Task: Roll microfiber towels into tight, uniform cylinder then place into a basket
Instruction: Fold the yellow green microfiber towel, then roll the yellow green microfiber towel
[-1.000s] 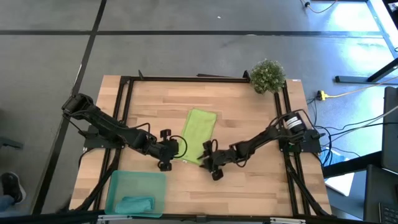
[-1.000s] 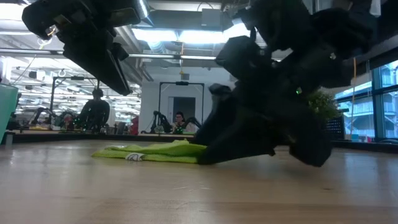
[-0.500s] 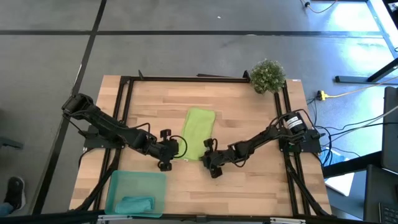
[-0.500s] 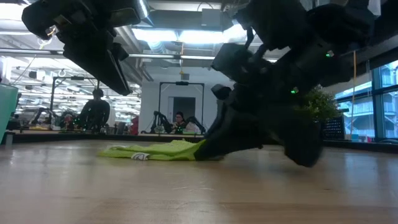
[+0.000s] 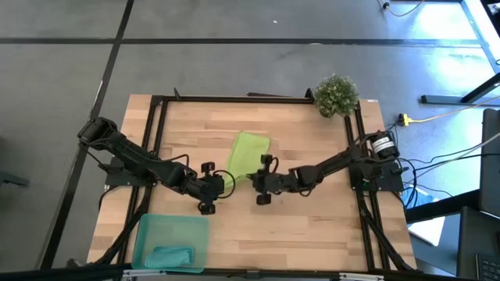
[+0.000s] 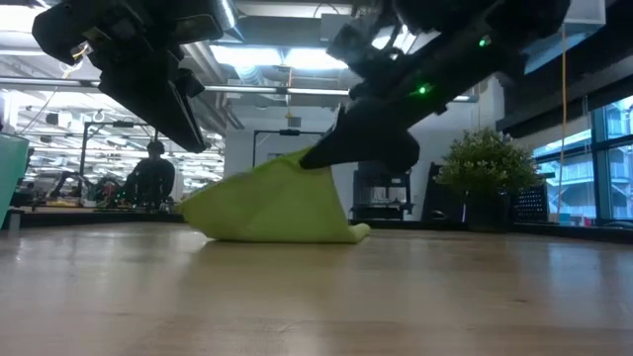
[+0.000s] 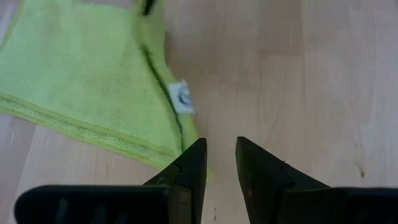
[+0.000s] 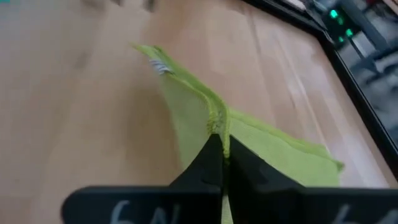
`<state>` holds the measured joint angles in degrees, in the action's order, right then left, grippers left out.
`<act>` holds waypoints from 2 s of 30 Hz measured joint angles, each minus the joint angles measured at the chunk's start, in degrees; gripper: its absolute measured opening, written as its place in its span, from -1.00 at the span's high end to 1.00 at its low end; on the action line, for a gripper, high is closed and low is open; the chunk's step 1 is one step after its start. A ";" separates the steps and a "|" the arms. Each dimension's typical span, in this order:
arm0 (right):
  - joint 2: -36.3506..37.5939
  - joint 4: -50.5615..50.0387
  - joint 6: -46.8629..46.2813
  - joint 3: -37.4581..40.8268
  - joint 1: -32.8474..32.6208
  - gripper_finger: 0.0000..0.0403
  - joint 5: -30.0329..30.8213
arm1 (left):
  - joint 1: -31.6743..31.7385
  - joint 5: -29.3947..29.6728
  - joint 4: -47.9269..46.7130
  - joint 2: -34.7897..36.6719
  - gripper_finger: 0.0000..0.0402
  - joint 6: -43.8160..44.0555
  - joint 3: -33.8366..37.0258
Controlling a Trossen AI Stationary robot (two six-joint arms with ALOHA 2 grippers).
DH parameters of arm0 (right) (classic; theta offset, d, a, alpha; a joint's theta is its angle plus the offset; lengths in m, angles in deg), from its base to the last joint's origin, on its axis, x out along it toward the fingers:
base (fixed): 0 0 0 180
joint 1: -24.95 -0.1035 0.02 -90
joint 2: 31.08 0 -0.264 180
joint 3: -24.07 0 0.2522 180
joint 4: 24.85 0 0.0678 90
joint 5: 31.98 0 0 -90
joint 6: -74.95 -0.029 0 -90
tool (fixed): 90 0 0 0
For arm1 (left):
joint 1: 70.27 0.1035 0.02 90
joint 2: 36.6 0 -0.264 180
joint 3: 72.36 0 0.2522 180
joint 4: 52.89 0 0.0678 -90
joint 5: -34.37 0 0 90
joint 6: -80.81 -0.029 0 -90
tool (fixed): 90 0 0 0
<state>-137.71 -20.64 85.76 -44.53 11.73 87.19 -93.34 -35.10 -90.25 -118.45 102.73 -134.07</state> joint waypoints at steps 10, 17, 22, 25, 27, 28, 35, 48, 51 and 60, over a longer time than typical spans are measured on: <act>0.13 -4.46 -8.64 0.01 8.03 0.98 2.29 | 0.00 0.00 0.02 0.00 0.59 -0.01 0.00; 0.13 -12.26 -15.85 0.01 9.32 0.98 2.51 | 0.00 0.00 0.02 0.00 0.59 -0.02 0.00; 0.13 -15.25 -19.26 0.01 9.32 0.98 5.73 | 0.02 0.00 0.02 0.00 0.59 -0.03 0.00; 0.13 -15.31 -19.32 0.01 9.32 0.98 4.67 | 0.02 0.00 0.02 0.00 0.59 -0.03 0.00; 0.13 -15.48 -19.70 0.01 9.31 0.98 4.42 | 0.02 0.00 0.04 0.00 0.59 -0.01 0.00; 0.15 -15.76 -20.08 0.01 9.30 0.98 4.01 | 0.02 0.00 0.04 0.00 0.59 -0.01 0.00; 0.17 -16.84 -25.84 0.01 10.47 0.73 -1.17 | 0.02 0.00 0.04 0.00 0.59 -0.01 0.00; 0.80 -31.64 -23.85 -8.84 10.48 0.11 -1.14 | 1.40 1.44 0.04 0.00 0.59 0.25 0.00; 0.87 -37.20 -21.53 -12.78 9.81 0.07 -9.47 | 2.22 1.44 0.04 0.00 0.59 0.21 0.02; 0.80 -33.75 -8.93 -8.84 5.53 0.06 -15.32 | 2.97 1.44 0.04 0.00 0.59 -0.20 0.02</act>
<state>-136.91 -54.39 76.83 -53.37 17.26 71.87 -90.37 -33.66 -90.21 -118.45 102.53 -134.04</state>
